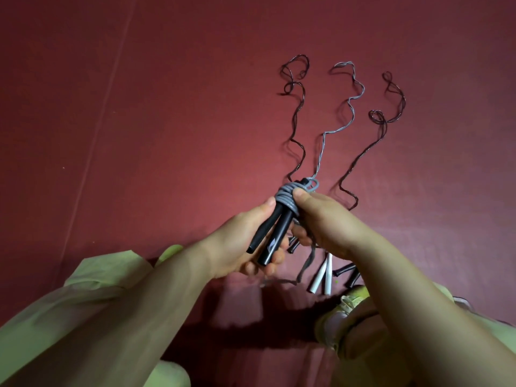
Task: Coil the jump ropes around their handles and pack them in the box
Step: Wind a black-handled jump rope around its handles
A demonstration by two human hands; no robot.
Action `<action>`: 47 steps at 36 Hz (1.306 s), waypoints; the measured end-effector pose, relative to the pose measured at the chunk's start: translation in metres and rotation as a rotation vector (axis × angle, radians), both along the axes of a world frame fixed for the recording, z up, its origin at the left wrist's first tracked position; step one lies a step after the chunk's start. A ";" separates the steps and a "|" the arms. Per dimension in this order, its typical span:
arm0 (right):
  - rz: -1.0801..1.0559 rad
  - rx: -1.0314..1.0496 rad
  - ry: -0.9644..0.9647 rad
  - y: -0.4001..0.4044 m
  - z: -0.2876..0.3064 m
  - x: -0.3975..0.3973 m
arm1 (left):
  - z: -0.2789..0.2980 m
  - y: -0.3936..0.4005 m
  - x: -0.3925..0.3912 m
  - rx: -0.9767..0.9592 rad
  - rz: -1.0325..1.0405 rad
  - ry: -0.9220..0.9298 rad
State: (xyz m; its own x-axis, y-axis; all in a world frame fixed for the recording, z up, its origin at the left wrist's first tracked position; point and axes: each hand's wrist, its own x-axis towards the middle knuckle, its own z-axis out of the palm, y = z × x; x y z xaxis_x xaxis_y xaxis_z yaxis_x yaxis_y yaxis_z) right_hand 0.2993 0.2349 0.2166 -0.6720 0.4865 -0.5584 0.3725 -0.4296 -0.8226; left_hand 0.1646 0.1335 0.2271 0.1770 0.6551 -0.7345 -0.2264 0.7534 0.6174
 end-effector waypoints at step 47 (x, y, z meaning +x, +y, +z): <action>-0.313 -0.059 0.409 0.022 0.002 0.051 | 0.006 0.051 0.029 0.083 -0.118 -0.255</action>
